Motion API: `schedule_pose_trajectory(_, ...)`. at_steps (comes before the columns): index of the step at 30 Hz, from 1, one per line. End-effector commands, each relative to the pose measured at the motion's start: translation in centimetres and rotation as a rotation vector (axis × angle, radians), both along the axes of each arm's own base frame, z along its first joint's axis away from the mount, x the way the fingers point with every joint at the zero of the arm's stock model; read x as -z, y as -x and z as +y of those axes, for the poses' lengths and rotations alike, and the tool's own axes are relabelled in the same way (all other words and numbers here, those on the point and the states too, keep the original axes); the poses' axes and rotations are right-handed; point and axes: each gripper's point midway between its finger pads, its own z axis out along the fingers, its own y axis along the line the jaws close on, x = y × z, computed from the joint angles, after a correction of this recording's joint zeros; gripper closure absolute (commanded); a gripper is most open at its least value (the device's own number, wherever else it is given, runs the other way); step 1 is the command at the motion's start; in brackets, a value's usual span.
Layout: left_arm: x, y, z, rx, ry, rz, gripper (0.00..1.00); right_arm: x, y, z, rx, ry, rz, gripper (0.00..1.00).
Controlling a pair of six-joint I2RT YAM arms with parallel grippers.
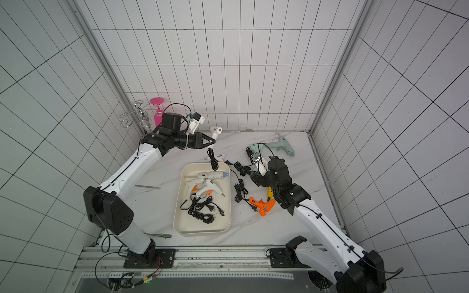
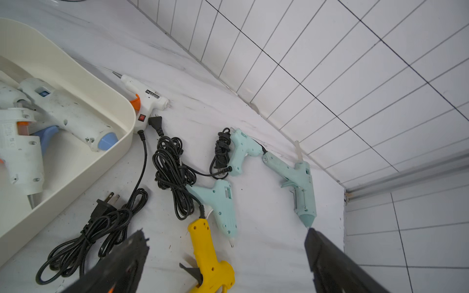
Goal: Put the hot melt glue gun into the storage box
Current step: Pick up the hot melt adhesive gun from the center of the board.
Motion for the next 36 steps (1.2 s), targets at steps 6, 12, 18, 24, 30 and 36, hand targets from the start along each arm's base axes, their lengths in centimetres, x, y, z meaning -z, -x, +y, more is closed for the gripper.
schedule_pose_trajectory(6,-6.2,11.0,-2.3,0.306,0.326,0.151,0.79,-6.7,2.2,6.1,-0.375,-0.276,-0.24,0.03)
schedule_pose_trajectory(12,-7.2,15.1,-3.7,0.416,0.35,0.227,0.78,-6.6,4.3,7.9,-0.464,-0.147,-0.325,0.09)
schedule_pose_trajectory(18,-6.8,16.8,-4.6,0.458,0.334,0.286,0.79,-8.3,4.4,7.8,-0.423,-0.171,-0.424,0.09)
schedule_pose_trajectory(24,-5.6,17.0,-5.0,0.45,0.307,0.314,0.79,-10.0,5.6,8.1,-0.469,-0.222,-0.444,0.13)
schedule_pose_trajectory(30,-5.2,16.8,-5.7,0.446,0.298,0.313,0.79,-10.8,6.5,9.2,-0.538,-0.271,-0.416,0.19)
schedule_pose_trajectory(36,-4.9,16.7,-5.8,0.443,0.294,0.317,0.79,-10.9,7.1,10.1,-0.583,-0.322,-0.403,0.44)
